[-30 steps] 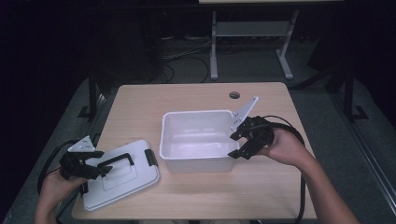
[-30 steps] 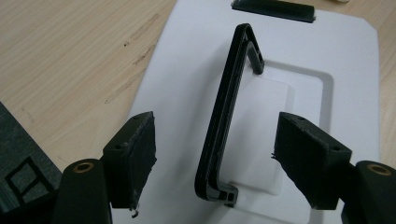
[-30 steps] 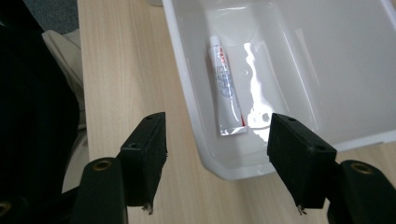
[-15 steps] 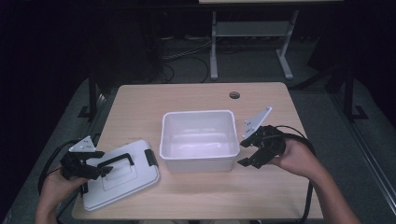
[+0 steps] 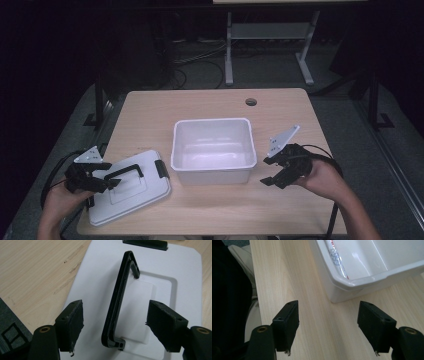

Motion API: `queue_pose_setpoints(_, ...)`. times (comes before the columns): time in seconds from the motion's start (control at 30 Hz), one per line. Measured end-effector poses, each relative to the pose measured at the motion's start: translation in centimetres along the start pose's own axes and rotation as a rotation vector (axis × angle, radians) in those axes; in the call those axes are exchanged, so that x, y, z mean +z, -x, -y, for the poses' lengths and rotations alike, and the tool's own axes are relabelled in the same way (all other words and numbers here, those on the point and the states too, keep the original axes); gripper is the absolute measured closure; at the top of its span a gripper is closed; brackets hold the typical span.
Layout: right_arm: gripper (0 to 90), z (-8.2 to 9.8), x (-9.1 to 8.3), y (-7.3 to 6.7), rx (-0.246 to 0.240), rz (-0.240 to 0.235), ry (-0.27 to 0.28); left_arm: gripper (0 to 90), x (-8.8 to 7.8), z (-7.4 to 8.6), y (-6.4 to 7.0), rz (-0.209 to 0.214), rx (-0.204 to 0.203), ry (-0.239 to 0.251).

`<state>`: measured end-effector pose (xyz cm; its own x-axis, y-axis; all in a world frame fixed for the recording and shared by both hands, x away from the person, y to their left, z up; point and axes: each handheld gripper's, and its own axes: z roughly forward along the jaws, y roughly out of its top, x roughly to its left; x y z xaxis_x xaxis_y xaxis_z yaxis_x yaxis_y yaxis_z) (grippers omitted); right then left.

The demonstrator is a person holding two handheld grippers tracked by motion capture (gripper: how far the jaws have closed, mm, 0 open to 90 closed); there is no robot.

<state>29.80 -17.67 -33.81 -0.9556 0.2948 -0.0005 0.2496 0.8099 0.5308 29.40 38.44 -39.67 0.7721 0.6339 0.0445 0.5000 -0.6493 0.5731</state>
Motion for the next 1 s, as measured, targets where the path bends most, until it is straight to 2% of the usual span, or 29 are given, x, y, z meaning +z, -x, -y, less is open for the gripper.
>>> queue_pose_setpoints(0.27, 31.9, 1.6, 1.3, -0.3, 0.008, 0.001, -0.002, 28.7, 0.1, -0.3, 0.0, 0.011, -0.004, 0.001)
queue_pose_setpoints(0.5, 30.8, 3.0, 2.5, -0.6, 0.019, 0.004, -0.001, 28.6, 0.0, -1.0, -0.2, 0.022, 0.011, -0.019)
queue_pose_setpoints(0.57, 30.4, 3.4, 2.9, -0.7, 0.029, 0.0, 0.003, 28.6, -0.1, -1.1, -0.4, 0.034, 0.011, -0.01)
queue_pose_setpoints(0.67, 29.8, 3.8, 3.4, -0.7, 0.038, -0.004, 0.007, 28.6, 0.0, -1.1, -0.6, 0.039, -0.006, -0.019)
queue_pose_setpoints(0.87, 29.2, 4.5, 4.2, -0.9, 0.047, -0.002, 0.01, 28.7, 0.4, -1.0, -0.8, 0.062, -0.01, -0.022)
queue_pose_setpoints(1.0, 28.9, 5.0, 4.7, -1.1, 0.059, -0.002, 0.014, 28.7, 0.4, -1.0, -1.0, 0.062, -0.011, -0.029)
